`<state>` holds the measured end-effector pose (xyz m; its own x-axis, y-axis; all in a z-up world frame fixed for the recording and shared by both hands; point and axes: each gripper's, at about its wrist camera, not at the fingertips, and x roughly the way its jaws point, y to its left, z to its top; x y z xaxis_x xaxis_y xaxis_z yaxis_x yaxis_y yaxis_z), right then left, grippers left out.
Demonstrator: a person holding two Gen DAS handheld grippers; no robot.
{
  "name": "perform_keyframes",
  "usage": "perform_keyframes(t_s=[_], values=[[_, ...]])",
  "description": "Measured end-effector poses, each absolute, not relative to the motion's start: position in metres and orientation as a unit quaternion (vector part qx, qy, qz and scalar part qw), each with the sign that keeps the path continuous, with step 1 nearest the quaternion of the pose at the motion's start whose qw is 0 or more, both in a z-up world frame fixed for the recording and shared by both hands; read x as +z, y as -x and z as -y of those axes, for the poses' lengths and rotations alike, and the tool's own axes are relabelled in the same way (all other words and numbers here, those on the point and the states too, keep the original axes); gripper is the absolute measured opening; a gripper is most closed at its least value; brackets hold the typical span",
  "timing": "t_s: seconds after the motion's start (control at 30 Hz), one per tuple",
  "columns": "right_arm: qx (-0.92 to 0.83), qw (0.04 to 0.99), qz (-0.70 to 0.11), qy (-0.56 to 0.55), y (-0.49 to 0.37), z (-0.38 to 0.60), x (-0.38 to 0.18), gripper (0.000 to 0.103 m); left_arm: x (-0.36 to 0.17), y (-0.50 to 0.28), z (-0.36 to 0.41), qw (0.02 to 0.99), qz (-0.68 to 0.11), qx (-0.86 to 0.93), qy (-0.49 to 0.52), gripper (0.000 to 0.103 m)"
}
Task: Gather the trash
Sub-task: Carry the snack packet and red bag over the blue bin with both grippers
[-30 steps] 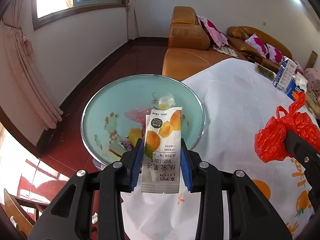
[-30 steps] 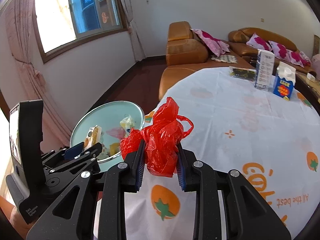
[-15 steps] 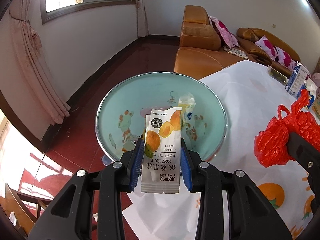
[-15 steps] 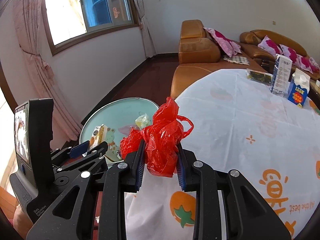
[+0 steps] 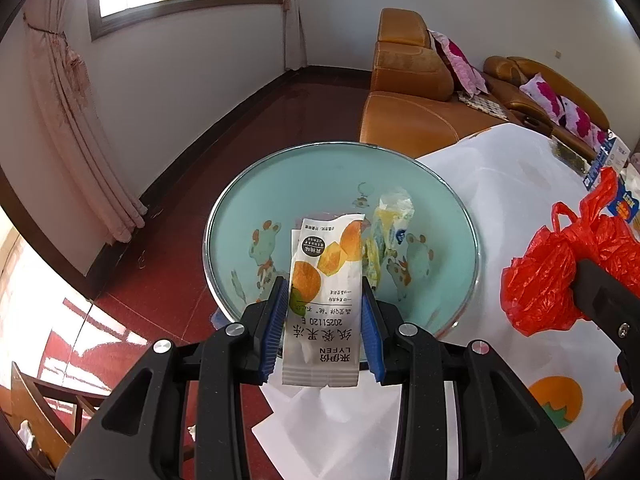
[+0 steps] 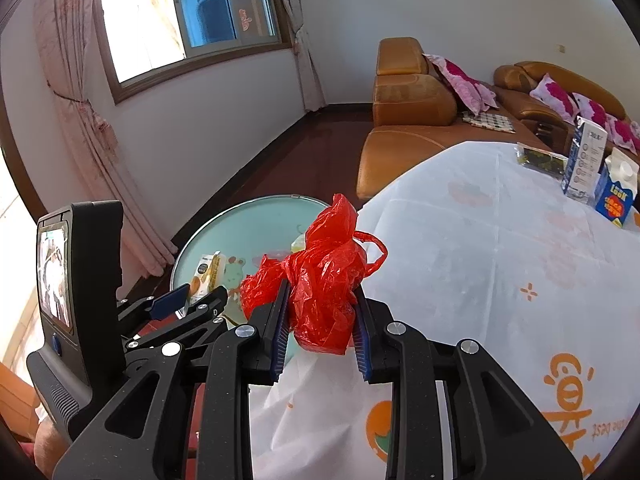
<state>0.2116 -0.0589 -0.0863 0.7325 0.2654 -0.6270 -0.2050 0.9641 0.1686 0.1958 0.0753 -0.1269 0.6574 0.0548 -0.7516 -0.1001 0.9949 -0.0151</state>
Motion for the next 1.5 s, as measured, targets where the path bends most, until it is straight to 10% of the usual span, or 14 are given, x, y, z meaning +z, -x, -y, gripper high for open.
perform_keyframes(t_s=[1.5], values=[[0.145, 0.911, -0.386, -0.008, -0.309, 0.014, -0.102, 0.03, -0.136, -0.258, -0.109, 0.903, -0.422, 0.064, 0.04, 0.035]])
